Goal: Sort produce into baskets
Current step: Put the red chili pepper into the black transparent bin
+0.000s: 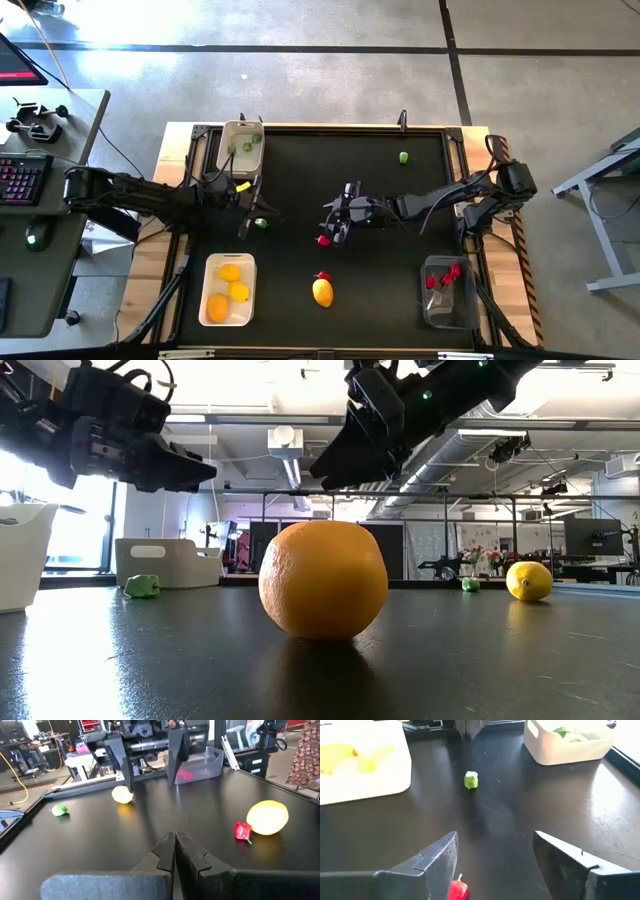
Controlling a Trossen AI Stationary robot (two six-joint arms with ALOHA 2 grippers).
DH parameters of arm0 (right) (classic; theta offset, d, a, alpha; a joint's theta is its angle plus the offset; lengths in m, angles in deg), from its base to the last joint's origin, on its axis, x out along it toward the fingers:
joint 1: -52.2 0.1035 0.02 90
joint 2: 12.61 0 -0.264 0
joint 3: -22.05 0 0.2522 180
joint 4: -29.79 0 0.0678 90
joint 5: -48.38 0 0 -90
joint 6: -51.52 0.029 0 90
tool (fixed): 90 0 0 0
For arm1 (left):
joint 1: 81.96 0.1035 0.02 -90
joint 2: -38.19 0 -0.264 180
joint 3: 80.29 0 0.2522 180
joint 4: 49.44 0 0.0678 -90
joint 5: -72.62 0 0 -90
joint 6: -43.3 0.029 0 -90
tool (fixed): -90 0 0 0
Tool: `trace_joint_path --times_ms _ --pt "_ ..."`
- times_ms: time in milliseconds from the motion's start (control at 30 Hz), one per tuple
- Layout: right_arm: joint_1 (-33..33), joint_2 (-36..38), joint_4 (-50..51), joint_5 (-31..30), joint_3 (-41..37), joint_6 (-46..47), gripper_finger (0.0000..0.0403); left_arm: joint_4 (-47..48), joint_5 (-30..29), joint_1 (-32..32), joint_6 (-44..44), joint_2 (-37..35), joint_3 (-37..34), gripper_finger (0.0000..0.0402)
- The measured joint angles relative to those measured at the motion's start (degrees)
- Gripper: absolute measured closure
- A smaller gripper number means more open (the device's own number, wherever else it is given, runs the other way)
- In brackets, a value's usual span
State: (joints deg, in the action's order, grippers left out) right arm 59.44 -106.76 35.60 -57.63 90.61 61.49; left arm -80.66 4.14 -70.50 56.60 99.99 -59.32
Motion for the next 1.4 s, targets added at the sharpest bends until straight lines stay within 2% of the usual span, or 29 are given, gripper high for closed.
trace_joint_path --times_ms 433,633,900,1200,1400 --pt "0.16 0.0 -2.54 -0.38 -0.32 -4.58 0.0153 -0.37 0.46 0.18 -0.4 -3.47 0.1 0.0401" --pt "0.13 0.0 -3.92 -0.24 -0.34 -5.96 0.0153 -0.57 3.56 0.15 -2.25 -6.09 -1.38 0.0401" --pt "0.03 -0.01 -4.56 -0.39 -0.34 -6.64 0.0153 -1.6 3.43 0.2 -3.24 -6.61 -1.96 0.0401" --pt "-2.43 -5.03 -11.47 2.78 -0.36 -8.78 0.0153 -1.43 3.43 0.17 -4.21 -6.73 -1.98 0.0401" --pt "-2.85 -4.46 -9.58 2.96 -0.39 -7.39 0.0153 0.55 3.42 0.17 -4.24 -6.73 -2.0 0.0401"
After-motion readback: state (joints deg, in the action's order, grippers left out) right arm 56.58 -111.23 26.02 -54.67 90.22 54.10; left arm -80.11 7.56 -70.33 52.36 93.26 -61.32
